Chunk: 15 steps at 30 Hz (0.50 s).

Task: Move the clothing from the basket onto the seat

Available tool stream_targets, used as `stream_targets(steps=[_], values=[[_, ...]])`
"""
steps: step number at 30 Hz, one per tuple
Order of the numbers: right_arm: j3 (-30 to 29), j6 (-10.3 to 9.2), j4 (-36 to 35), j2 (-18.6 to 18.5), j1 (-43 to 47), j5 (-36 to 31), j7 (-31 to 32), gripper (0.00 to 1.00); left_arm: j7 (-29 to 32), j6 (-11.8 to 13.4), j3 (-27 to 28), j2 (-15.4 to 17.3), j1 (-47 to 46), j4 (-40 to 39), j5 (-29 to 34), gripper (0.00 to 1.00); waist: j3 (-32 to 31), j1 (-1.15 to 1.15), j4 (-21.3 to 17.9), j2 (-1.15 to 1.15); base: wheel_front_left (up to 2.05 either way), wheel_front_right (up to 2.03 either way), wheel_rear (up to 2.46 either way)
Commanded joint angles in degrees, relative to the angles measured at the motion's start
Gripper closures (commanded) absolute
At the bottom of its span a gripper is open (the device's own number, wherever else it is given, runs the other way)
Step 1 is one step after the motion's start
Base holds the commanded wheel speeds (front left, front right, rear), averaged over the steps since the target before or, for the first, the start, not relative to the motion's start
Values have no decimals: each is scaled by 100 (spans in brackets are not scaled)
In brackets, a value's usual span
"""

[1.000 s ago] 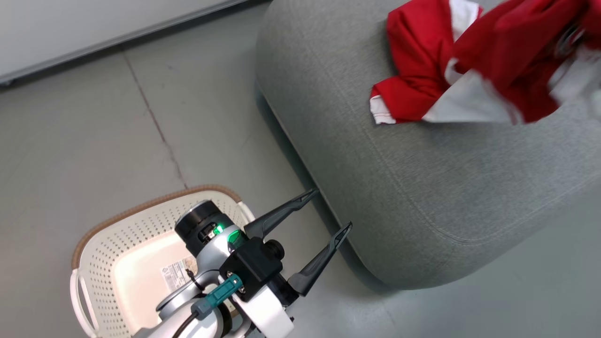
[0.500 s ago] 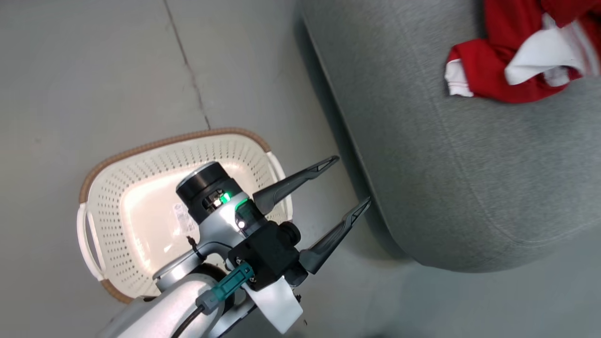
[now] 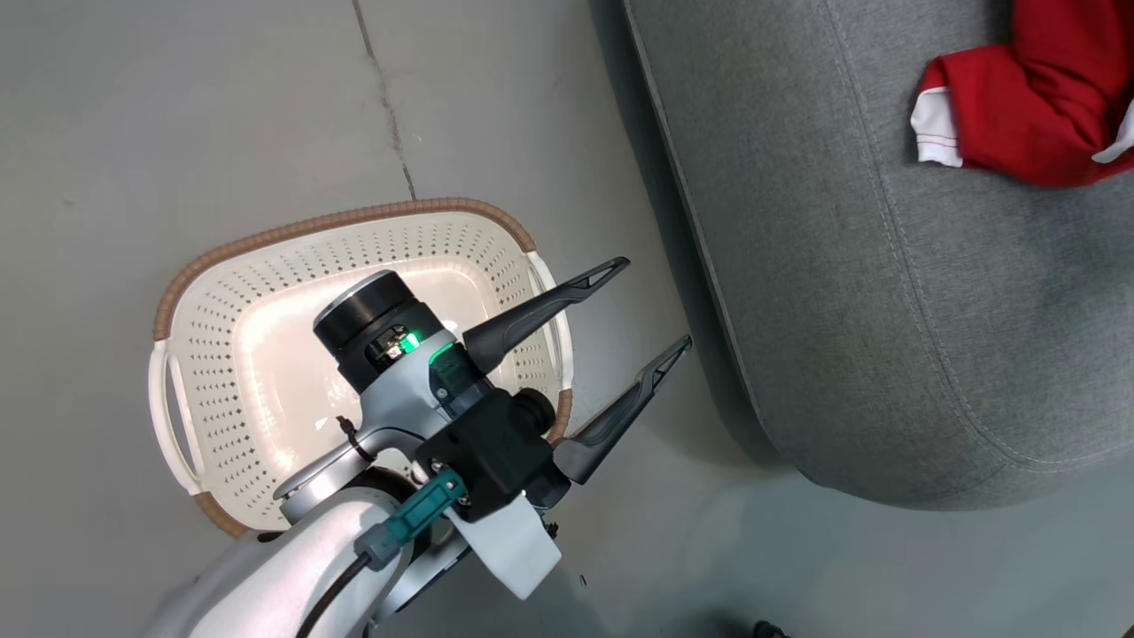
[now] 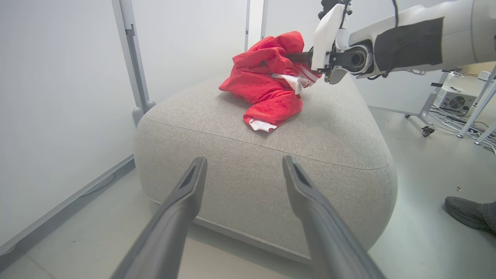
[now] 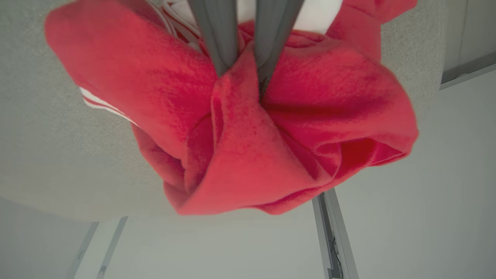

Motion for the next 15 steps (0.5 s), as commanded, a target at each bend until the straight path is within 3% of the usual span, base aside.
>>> stream_targets(steps=[1,2,11,15], values=[[-29,-1,-8,-65,94,-30,-42,47,-54,34,36,14,-43,40,-17,0,-83,0,11,0,0,0,0],[-20,-1,-4,-42,152,-51,-39,0,-94,45,44,8,-20,73,-36,0,-155,0,23,0,0,0,0],[-53,0,-366,139,973,-378,-41,0,-454,162,0,-161,266,392,-231,0,-994,0,151,0,0,0,0],[-39,0,-734,304,1464,-542,-38,0,-616,358,90,-221,545,540,-383,0,-1394,0,227,0,0,0,0]])
